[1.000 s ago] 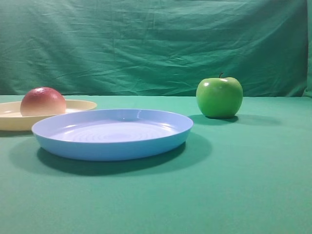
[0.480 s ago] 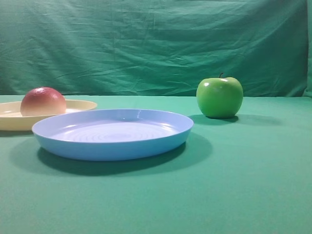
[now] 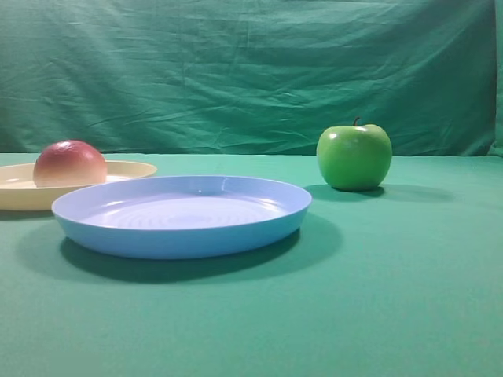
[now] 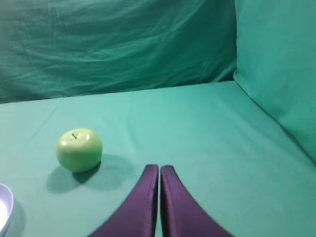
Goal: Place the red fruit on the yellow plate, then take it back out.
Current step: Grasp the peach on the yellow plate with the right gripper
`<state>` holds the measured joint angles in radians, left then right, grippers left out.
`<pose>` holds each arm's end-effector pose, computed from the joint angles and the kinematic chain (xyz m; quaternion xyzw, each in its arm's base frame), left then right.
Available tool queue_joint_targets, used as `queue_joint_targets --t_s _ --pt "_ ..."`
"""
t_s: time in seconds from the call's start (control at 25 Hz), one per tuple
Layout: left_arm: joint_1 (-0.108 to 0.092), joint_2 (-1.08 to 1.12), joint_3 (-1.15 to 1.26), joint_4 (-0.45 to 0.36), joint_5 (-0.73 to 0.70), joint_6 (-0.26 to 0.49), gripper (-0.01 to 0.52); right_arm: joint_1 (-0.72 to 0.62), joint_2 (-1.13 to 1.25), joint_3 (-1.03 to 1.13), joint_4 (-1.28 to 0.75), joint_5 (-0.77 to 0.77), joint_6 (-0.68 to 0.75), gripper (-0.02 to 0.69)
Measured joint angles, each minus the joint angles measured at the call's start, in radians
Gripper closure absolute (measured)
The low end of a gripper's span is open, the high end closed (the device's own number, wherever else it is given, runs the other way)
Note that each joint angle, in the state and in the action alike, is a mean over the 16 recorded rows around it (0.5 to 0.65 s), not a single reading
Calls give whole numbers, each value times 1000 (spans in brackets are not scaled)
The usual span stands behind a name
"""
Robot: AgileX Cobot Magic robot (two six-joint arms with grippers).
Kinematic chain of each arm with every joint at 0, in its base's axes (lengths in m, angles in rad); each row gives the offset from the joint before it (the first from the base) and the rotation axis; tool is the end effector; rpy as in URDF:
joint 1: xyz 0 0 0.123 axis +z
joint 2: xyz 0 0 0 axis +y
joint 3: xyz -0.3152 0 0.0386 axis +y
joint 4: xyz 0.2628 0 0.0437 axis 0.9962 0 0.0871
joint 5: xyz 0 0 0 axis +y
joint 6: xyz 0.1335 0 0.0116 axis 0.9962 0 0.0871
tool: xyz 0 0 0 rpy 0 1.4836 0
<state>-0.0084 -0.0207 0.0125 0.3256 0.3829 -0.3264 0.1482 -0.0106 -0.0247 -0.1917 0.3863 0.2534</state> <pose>0.0749 0.0154 0.1655 -0.0420 0.7939 0.0382 0.6054 0.0753 0.0015 0.1771 -0.0068 0.7918 0.0398 0.6095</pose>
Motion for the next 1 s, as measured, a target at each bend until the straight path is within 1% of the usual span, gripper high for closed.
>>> queue_joint_targets --t_s 0.24,0.6,0.76,1.0 --pt "0 0 0 0 0 0 514 0 0 46 3 -18 0 665" --pt "0 0 0 0 0 0 514 0 0 51 13 -23 3 665" --pt "0 0 0 0 0 0 514 0 0 51 22 -78 7 665" --pt "0 0 0 0 0 0 514 0 8 45 36 -200 13 665"
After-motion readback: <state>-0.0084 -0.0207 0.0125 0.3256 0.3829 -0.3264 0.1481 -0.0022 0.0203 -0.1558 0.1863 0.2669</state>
